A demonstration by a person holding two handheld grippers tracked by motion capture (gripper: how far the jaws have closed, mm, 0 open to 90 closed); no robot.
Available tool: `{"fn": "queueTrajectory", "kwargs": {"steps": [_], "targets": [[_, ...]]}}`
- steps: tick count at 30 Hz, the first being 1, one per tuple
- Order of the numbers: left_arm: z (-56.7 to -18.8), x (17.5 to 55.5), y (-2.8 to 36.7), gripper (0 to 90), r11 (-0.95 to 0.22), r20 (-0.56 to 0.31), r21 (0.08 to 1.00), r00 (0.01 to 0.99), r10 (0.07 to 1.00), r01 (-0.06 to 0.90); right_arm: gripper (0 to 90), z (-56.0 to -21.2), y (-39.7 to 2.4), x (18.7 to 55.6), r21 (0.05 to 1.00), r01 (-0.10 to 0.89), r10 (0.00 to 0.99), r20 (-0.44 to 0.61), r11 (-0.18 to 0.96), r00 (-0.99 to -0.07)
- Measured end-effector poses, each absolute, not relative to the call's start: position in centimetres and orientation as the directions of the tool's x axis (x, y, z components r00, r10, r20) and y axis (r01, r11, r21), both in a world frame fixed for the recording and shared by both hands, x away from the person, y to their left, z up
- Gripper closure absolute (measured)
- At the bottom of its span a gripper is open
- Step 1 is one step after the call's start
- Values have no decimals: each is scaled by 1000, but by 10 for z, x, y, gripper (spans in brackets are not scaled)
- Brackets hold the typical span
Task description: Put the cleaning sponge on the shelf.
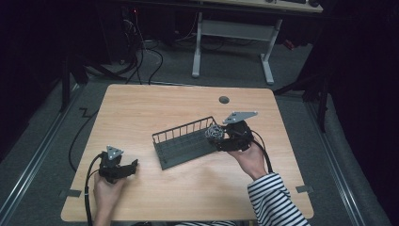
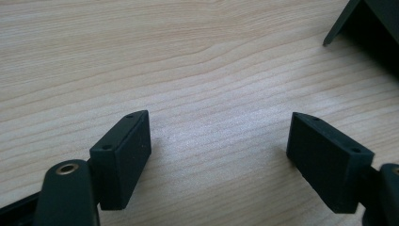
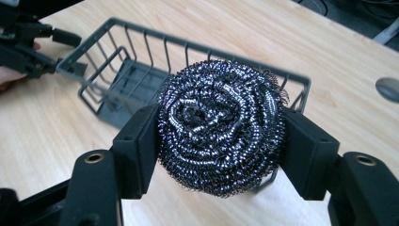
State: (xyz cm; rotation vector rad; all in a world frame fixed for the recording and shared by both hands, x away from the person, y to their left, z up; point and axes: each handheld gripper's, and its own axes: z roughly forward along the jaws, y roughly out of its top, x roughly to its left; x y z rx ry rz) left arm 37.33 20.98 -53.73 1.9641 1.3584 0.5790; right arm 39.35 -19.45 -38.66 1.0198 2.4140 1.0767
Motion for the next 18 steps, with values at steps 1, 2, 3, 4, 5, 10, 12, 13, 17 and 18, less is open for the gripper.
{"fn": "queueTrajectory", "kwargs": {"steps": [1,2,3,4,5,10,12,13,17,18], "targets": [[-537,373,210,228,-233,-14,737,359,933,635,360,-386,-192,397,741,486,715,12,463,-699],[-537,373,210,227,-234,-13,736,359,933,635,360,-385,-190,401,740,491,715,19,460,-699],[-537,373,210,225,-234,-13,736,359,933,635,360,-385,-187,405,737,492,714,18,463,-700],[-537,373,210,226,-234,-13,736,359,933,635,360,-385,-184,408,731,496,716,15,468,-698],[-537,373,210,225,-234,-13,736,359,933,635,360,-386,-182,412,727,502,718,18,468,-696],[-537,373,210,225,-234,-13,736,359,933,635,359,-393,-174,427,698,535,730,27,475,-683],[-537,373,210,226,-234,-13,736,359,933,635,357,-396,-171,433,686,551,737,33,475,-676],[-537,373,210,225,-234,-13,736,359,933,635,357,-398,-169,438,680,561,742,36,473,-670],[-537,373,209,225,-234,-13,736,359,933,635,357,-402,-165,444,667,573,746,40,475,-665],[-537,373,209,225,-234,-13,736,359,933,635,356,-404,-164,446,661,577,746,38,480,-664]]}}
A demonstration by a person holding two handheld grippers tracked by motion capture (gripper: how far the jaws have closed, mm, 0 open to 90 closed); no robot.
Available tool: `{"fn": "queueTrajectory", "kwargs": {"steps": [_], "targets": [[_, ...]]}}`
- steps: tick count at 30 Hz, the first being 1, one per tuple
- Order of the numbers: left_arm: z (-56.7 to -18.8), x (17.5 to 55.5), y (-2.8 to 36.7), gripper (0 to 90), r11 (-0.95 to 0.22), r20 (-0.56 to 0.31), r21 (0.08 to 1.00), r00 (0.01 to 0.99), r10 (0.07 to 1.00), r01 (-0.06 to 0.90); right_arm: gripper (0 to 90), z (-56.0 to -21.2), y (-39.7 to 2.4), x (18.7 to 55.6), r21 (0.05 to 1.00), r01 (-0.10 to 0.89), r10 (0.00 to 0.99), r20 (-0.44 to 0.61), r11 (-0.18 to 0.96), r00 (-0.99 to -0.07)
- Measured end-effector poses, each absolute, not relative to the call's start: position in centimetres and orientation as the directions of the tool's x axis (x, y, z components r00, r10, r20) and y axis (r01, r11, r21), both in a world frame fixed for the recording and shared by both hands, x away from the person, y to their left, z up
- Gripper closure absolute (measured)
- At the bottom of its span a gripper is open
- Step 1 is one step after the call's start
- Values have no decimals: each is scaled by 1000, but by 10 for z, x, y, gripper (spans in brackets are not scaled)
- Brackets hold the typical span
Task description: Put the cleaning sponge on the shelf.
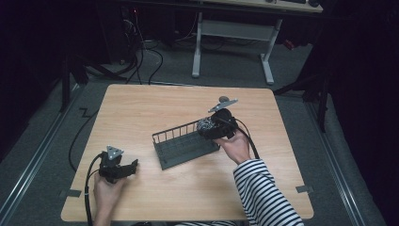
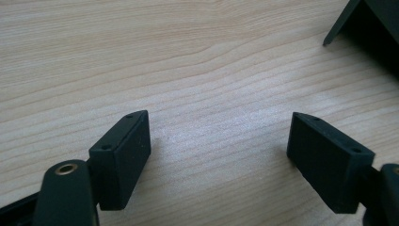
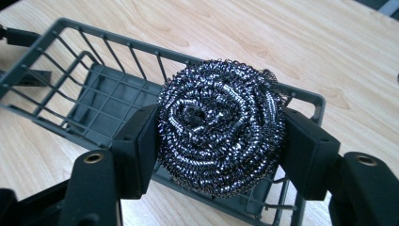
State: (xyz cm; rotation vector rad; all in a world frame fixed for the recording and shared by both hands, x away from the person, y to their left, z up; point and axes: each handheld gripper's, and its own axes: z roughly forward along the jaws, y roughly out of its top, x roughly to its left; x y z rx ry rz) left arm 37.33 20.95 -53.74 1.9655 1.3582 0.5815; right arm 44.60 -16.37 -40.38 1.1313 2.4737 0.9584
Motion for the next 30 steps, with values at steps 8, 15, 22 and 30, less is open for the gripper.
{"fn": "queueTrajectory", "kwargs": {"steps": [8,15,22,30], "targets": [[-537,373,209,225,-234,-13,736,359,933,635,354,-417,-153,457,616,608,754,34,501,-656],[-537,373,209,225,-234,-12,736,358,933,635,348,-423,-148,460,595,617,754,26,516,-656],[-537,373,209,225,-234,-12,737,359,933,635,331,-430,-142,463,573,620,748,18,536,-663],[-537,373,209,225,-234,-12,737,359,933,634,322,-427,-146,461,593,612,745,30,523,-666]]}}
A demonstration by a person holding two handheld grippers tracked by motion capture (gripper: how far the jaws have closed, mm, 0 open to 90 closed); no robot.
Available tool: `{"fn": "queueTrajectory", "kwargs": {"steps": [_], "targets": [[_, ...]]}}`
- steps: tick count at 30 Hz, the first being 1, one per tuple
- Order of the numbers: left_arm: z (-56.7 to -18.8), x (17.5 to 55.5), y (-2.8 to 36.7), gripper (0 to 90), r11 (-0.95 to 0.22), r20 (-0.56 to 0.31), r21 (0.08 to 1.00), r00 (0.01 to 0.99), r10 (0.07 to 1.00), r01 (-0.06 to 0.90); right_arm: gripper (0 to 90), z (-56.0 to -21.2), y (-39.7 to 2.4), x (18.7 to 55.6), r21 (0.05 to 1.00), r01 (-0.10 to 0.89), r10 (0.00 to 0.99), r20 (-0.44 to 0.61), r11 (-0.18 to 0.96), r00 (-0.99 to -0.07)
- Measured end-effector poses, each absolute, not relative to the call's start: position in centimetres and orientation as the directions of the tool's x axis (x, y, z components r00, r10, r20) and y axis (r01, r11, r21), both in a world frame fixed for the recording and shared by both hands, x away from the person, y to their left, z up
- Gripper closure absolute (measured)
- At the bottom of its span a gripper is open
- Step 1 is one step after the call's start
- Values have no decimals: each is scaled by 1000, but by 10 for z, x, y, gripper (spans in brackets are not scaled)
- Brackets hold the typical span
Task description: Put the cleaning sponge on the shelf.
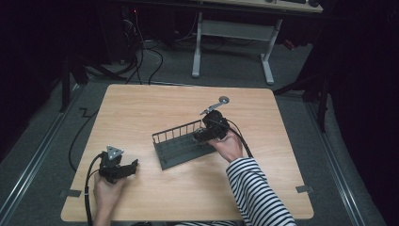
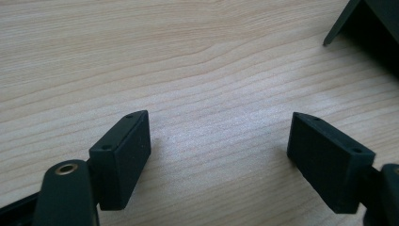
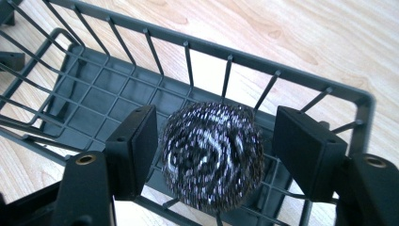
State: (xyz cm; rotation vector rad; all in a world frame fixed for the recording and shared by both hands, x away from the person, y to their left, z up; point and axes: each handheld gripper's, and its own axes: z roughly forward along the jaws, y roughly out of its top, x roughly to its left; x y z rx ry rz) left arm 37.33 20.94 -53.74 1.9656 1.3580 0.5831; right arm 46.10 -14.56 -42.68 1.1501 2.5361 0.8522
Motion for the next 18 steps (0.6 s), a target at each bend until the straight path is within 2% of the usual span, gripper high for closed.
{"fn": "queueTrajectory", "kwargs": {"steps": [18], "targets": [[-537,373,209,224,-236,-10,735,359,933,635,354,-407,-179,442,681,578,761,47,449,-647]]}}
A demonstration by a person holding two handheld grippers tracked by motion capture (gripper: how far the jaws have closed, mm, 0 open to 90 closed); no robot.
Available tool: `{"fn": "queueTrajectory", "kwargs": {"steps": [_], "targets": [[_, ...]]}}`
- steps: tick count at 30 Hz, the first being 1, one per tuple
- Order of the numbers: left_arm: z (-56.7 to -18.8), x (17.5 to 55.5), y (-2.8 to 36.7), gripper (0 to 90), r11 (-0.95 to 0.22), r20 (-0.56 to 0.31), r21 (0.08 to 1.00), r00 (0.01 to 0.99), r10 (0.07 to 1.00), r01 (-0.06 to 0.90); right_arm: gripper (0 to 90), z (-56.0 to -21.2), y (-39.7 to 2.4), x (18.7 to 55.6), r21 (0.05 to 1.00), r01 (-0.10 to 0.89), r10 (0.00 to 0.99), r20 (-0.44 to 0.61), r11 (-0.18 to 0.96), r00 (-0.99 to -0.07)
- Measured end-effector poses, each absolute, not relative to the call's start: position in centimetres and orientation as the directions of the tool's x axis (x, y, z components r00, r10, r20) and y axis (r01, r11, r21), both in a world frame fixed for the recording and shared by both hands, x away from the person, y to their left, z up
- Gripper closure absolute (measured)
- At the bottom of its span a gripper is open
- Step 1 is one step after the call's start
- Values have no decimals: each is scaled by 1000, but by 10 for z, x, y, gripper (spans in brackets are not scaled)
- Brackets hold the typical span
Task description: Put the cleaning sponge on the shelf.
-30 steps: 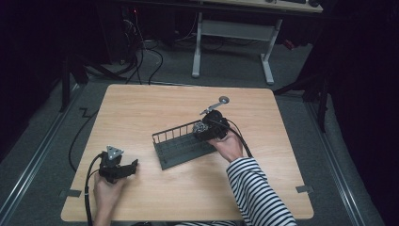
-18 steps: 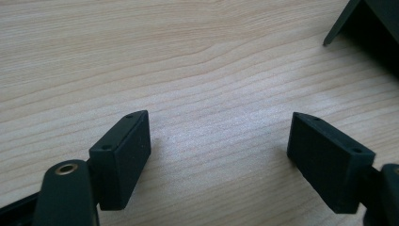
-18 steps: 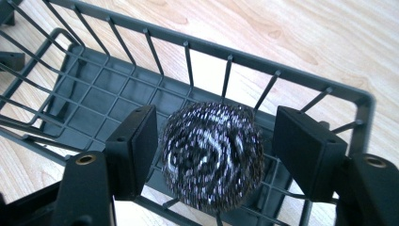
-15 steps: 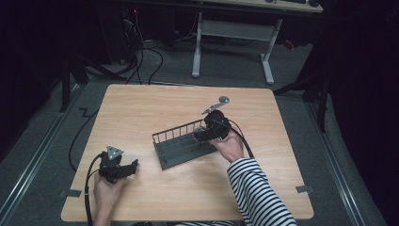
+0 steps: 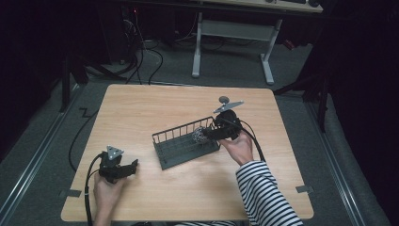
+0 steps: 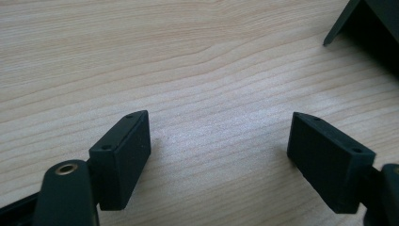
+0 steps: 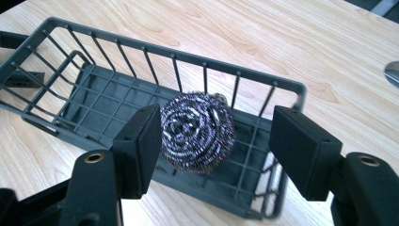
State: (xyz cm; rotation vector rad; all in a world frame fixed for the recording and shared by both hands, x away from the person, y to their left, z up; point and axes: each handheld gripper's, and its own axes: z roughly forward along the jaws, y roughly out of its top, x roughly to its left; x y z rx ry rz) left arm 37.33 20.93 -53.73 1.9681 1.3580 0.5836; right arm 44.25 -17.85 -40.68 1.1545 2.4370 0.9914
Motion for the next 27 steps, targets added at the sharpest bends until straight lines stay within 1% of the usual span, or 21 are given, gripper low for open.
{"fn": "queueTrajectory", "kwargs": {"steps": [3,8,13,27], "targets": [[-537,373,209,224,-236,-9,736,358,934,634,368,-404,-186,434,694,566,766,33,445,-642],[-537,373,209,224,-236,-9,736,358,934,634,372,-402,-199,427,706,567,777,38,424,-629],[-537,373,209,224,-236,-9,736,358,934,635,379,-395,-219,418,735,564,796,55,377,-603],[-537,373,209,224,-235,-10,737,358,934,634,381,-396,-265,391,765,568,836,72,304,-544]]}}
